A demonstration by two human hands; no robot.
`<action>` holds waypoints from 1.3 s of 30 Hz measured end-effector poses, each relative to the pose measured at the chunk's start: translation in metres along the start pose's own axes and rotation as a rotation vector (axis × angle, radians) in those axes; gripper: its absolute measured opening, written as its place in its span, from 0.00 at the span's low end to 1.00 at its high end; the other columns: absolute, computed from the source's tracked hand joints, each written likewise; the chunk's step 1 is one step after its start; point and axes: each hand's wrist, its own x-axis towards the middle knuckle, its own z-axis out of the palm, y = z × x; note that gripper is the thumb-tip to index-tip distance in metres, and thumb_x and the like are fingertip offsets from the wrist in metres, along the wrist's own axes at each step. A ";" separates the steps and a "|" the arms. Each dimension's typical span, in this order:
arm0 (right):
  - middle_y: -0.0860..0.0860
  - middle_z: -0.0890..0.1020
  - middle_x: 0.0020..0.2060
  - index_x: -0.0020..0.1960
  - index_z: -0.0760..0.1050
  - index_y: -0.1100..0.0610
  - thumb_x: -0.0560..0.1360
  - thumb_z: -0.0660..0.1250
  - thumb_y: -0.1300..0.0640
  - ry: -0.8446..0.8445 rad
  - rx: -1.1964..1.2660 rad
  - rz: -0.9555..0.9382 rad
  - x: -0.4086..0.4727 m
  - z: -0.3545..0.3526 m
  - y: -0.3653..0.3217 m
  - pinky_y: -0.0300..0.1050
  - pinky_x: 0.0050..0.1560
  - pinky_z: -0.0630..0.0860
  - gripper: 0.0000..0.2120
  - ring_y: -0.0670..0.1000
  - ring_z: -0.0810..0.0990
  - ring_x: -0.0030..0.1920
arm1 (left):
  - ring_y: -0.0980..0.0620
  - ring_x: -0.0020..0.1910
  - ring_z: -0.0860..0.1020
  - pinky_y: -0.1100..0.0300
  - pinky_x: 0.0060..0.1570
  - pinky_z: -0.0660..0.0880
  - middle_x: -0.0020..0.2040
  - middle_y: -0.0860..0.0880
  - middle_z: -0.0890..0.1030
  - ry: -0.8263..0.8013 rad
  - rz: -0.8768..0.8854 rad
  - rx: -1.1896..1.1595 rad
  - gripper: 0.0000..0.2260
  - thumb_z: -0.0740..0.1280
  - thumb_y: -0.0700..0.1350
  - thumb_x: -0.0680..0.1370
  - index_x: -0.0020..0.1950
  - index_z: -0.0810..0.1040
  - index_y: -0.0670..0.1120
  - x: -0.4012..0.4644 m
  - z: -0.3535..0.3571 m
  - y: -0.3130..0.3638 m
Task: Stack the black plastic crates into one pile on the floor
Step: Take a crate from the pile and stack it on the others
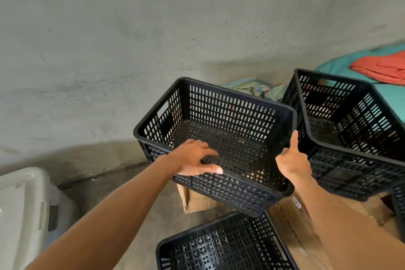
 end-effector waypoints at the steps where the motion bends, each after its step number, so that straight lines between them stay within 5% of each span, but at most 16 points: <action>1: 0.62 0.82 0.48 0.80 0.32 0.41 0.83 0.55 0.53 0.016 -0.041 0.006 0.002 0.004 0.001 0.54 0.45 0.77 0.37 0.62 0.81 0.44 | 0.48 0.70 0.67 0.45 0.74 0.53 0.69 0.49 0.73 0.049 -0.065 0.029 0.38 0.44 0.76 0.74 0.76 0.67 0.56 -0.002 -0.003 -0.019; 5: 0.61 0.81 0.48 0.79 0.30 0.40 0.84 0.47 0.47 0.108 -0.205 0.060 0.010 0.017 0.000 0.53 0.44 0.72 0.31 0.60 0.79 0.42 | 0.37 0.78 0.40 0.35 0.71 0.34 0.81 0.39 0.44 0.147 -0.555 0.183 0.39 0.43 0.73 0.76 0.81 0.39 0.54 -0.003 -0.019 -0.098; 8: 0.57 0.74 0.35 0.79 0.32 0.40 0.84 0.46 0.46 0.194 -0.254 0.075 0.015 0.025 0.006 0.51 0.36 0.68 0.31 0.55 0.68 0.29 | 0.32 0.76 0.55 0.34 0.71 0.55 0.79 0.34 0.50 0.110 -0.765 0.170 0.43 0.54 0.70 0.78 0.79 0.31 0.51 0.013 -0.035 -0.141; 10: 0.57 0.74 0.35 0.79 0.31 0.40 0.83 0.47 0.46 0.234 -0.297 0.078 0.017 0.030 0.012 0.50 0.36 0.67 0.31 0.53 0.65 0.27 | 0.35 0.64 0.73 0.41 0.60 0.71 0.70 0.34 0.69 0.118 -0.736 0.095 0.44 0.58 0.67 0.78 0.80 0.32 0.52 0.026 -0.043 -0.158; 13: 0.57 0.71 0.34 0.79 0.32 0.38 0.84 0.46 0.46 0.259 -0.330 0.088 0.021 0.030 0.012 0.50 0.36 0.68 0.30 0.54 0.65 0.27 | 0.39 0.49 0.81 0.46 0.46 0.76 0.54 0.38 0.82 0.231 -0.662 0.124 0.38 0.59 0.62 0.81 0.81 0.41 0.51 0.034 -0.043 -0.172; 19: 0.61 0.78 0.42 0.80 0.32 0.41 0.85 0.45 0.47 0.226 -0.308 0.095 0.020 0.020 0.001 0.51 0.39 0.72 0.29 0.57 0.73 0.33 | 0.40 0.41 0.80 0.49 0.39 0.70 0.46 0.40 0.82 0.356 -0.657 0.044 0.28 0.57 0.55 0.84 0.81 0.48 0.56 0.030 -0.039 -0.175; 25: 0.62 0.82 0.48 0.80 0.32 0.40 0.84 0.46 0.46 0.235 -0.318 0.097 0.006 0.025 0.013 0.49 0.39 0.69 0.30 0.56 0.70 0.34 | 0.44 0.32 0.73 0.51 0.35 0.69 0.35 0.45 0.76 0.419 -0.657 0.029 0.27 0.57 0.55 0.83 0.80 0.49 0.62 0.014 -0.028 -0.169; 28: 0.62 0.82 0.45 0.79 0.32 0.39 0.84 0.46 0.46 0.251 -0.295 0.089 0.002 0.031 0.024 0.49 0.37 0.69 0.30 0.56 0.70 0.33 | 0.49 0.27 0.69 0.52 0.34 0.69 0.30 0.49 0.70 0.432 -0.667 0.017 0.27 0.56 0.54 0.83 0.80 0.47 0.62 0.004 -0.027 -0.159; 39: 0.59 0.81 0.35 0.78 0.28 0.40 0.84 0.49 0.47 0.218 -0.244 -0.076 -0.004 0.021 0.065 0.48 0.33 0.73 0.33 0.56 0.77 0.31 | 0.45 0.27 0.74 0.52 0.31 0.73 0.30 0.46 0.74 0.425 -0.786 0.079 0.31 0.55 0.50 0.84 0.80 0.39 0.59 -0.056 -0.014 -0.084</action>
